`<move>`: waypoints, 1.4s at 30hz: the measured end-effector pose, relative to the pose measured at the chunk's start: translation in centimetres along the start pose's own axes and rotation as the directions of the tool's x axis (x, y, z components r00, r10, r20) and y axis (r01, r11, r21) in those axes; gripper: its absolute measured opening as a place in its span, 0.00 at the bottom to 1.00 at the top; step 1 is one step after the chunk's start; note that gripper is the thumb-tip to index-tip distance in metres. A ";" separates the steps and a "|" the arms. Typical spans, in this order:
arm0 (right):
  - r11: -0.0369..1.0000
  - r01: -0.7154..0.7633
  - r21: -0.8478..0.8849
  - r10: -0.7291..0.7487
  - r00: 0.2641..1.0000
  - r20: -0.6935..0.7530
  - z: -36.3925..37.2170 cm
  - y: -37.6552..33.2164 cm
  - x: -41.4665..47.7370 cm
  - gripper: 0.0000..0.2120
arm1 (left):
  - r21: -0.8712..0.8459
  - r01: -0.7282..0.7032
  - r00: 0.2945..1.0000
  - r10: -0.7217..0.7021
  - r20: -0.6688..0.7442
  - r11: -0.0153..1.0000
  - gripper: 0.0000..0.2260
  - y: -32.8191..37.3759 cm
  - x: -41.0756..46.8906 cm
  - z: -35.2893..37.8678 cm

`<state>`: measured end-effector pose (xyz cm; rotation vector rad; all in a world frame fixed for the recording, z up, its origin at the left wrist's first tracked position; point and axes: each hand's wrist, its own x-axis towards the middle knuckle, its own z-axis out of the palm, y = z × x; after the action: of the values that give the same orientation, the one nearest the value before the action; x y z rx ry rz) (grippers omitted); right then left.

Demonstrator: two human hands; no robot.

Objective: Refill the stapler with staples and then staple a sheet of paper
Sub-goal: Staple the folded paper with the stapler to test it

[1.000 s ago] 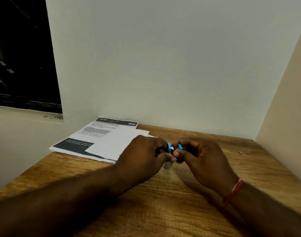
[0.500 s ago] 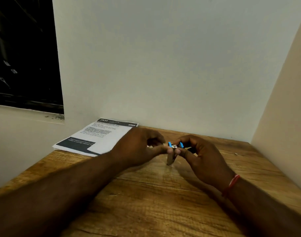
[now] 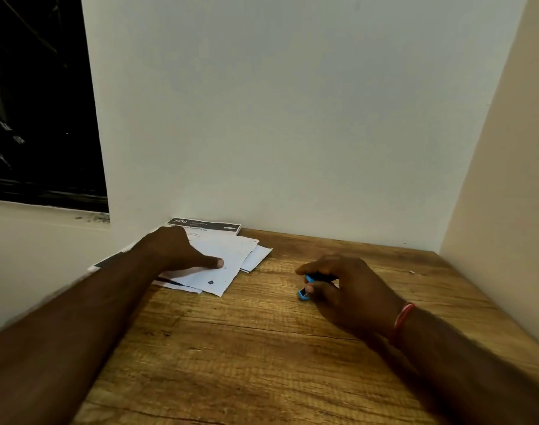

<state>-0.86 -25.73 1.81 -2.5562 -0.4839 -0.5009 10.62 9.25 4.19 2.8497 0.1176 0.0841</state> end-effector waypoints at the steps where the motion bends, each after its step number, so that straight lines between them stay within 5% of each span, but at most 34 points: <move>1: 1.000 -0.007 0.012 0.007 1.000 0.015 0.0 -0.1 0.0 0.14 | -0.033 -0.005 1.000 0.005 0.010 0.999 0.48 -0.2 0.3 0.3; 4: 0.999 -0.036 0.031 0.034 0.999 0.042 0.0 -0.2 0.0 0.14 | -0.150 -0.009 0.999 0.004 -0.040 0.989 0.27 -0.7 1.1 0.6; 11: 0.975 -0.114 0.190 0.120 0.993 -0.021 -0.4 -0.3 -0.2 0.19 | -0.497 -0.229 0.948 0.076 -0.309 0.837 0.12 0.7 -0.3 -0.5; 18: 0.821 -0.121 0.558 0.296 0.926 -0.234 -1.0 -0.4 0.6 0.14 | -0.817 -0.391 0.920 0.146 -0.364 0.423 0.09 4.6 -4.4 -0.7; 24: 0.598 -0.034 0.801 0.342 0.914 -0.217 -0.8 -1.4 0.6 0.13 | -0.883 -0.413 0.900 0.245 -0.360 0.221 0.10 6.8 -6.4 0.7; 29: 0.583 0.047 0.811 0.303 0.914 -0.270 -1.0 -1.3 0.6 0.10 | -0.909 -0.390 0.900 0.273 -0.341 0.148 0.17 7.3 -6.8 1.4; 38: 0.589 0.065 0.805 0.315 0.899 -0.303 -1.0 -1.1 0.7 0.09 | -0.928 -0.363 0.906 0.265 -0.330 0.084 0.12 7.3 -6.6 1.4; 40: 0.583 0.062 0.810 0.324 0.897 -0.301 -1.0 -0.9 0.7 0.10 | -0.912 -0.399 0.895 0.258 -0.365 0.095 0.06 7.3 -6.6 1.2; 42: 0.578 0.057 0.814 0.334 0.894 -0.299 -1.0 -0.8 0.8 0.10 | -0.877 -0.462 0.868 0.270 -0.416 0.134 0.11 7.3 -6.7 1.1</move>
<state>-0.79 -25.42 3.26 -1.5022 -0.2408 -0.5831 4.59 1.35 4.94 1.4694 -0.4843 0.3551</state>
